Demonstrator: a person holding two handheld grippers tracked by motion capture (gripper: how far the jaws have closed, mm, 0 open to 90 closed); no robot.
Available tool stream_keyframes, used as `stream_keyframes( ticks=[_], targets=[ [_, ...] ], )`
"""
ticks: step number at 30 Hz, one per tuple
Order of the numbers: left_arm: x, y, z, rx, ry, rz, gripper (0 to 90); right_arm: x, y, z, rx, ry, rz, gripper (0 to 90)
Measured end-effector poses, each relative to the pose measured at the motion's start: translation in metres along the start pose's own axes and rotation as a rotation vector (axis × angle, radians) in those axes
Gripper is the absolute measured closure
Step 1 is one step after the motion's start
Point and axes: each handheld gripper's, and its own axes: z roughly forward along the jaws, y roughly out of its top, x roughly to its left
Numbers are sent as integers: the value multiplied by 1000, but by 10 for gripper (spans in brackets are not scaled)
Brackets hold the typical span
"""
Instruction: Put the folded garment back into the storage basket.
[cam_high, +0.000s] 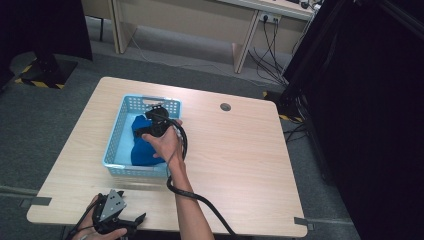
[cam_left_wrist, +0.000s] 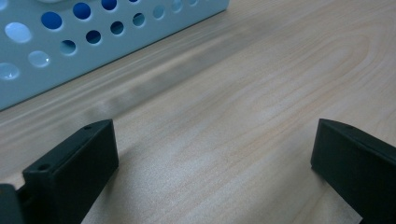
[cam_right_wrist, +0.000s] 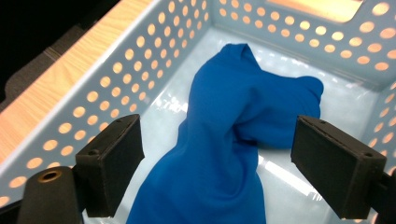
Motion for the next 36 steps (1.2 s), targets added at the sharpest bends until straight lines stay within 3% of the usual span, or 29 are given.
stream_keyframes(
  ticks=[26, 36],
  targets=[
    [0, 0, 0, -1, 0, 0, 0, -18, -7, -31, -55, -16, -14, 159],
    [0, 0, 0, -1, 1, -1, 0, -30, -13, -45, -80, -28, 9, 159]
  ],
)
